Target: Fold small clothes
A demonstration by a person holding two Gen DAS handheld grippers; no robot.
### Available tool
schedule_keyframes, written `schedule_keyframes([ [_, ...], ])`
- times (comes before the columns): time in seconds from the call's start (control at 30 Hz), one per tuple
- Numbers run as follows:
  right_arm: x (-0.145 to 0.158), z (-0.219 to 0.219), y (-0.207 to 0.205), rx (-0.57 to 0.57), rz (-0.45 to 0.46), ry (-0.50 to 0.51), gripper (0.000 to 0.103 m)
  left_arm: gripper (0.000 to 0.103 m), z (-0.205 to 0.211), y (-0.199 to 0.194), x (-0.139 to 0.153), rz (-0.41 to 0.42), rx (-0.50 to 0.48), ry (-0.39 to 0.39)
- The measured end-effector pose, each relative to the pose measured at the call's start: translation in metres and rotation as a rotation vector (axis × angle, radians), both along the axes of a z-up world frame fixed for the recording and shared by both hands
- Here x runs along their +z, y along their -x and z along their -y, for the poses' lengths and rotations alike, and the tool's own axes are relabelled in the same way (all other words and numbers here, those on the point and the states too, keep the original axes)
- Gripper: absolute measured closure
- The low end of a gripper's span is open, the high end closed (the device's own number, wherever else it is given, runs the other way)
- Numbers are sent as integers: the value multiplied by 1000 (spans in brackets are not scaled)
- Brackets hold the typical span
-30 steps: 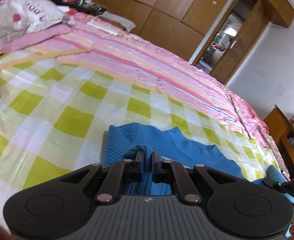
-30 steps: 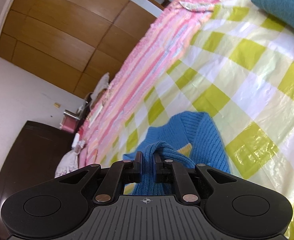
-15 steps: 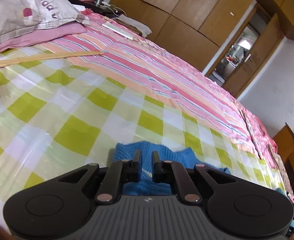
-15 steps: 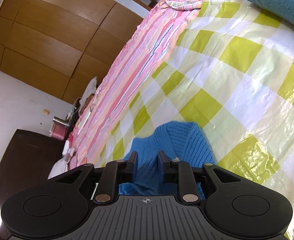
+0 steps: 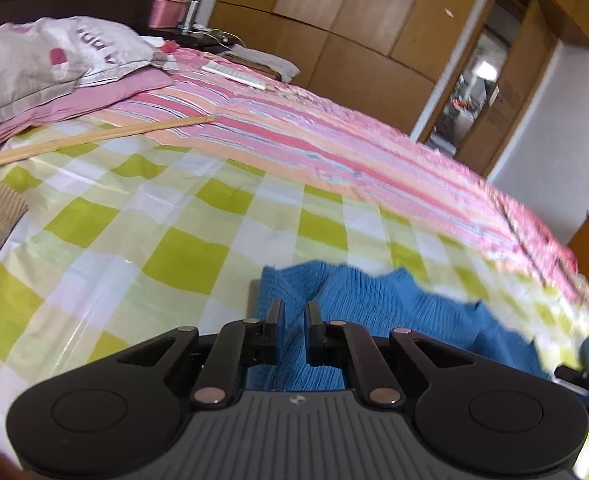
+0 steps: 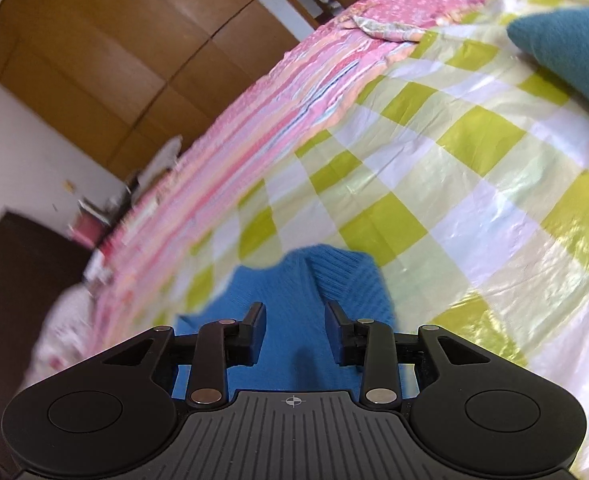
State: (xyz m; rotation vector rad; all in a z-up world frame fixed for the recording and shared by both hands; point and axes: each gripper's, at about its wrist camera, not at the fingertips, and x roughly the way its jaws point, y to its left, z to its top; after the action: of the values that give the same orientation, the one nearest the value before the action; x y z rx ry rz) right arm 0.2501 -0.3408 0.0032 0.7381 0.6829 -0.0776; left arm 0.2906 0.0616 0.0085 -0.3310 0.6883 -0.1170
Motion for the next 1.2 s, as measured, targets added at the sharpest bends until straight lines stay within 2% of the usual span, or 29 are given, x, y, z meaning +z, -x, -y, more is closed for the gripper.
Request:
schedule_keyframes([
  [0.07,-2,-7,-6,32,-16,74,70,81,7,-5,-3,-7,-17,-47],
  [0.2,-6,-19,-20,97,-56,193,70,78,20,-15,-10,0,-47,-133],
  [0.27,-7,-22,-24,113,-65,219,70,67,27,-21,-12,4,-68,-181],
  [0.3,-7,-22,-25,120,-68,229,70,65,31,-25,-14,2,-74,-212],
  [0.4,-4,-28,-26,139,-70,279,76,65,37,-34,-16,5,-80,-268],
  [0.5,-2,-34,-25,158,-70,334,89,67,44,-41,-16,-6,-97,-321],
  [0.53,-1,-35,-24,161,-70,351,94,79,45,-42,-15,-5,-103,-334],
  [0.57,-1,-35,-24,162,-68,362,95,88,46,-43,-13,-6,-107,-340],
  [0.63,3,-35,-21,162,-53,368,96,90,47,-42,-8,5,-103,-347],
  [0.8,28,-28,-12,144,38,368,97,92,36,-37,11,67,-78,-284],
  [0.97,43,-15,-9,94,100,345,97,92,19,-38,20,109,-5,-211],
  [1.07,35,-10,-14,56,85,343,97,92,11,-44,13,88,37,-184],
  [1.2,7,-8,-21,51,-3,348,97,92,15,-50,-12,17,33,-263],
])
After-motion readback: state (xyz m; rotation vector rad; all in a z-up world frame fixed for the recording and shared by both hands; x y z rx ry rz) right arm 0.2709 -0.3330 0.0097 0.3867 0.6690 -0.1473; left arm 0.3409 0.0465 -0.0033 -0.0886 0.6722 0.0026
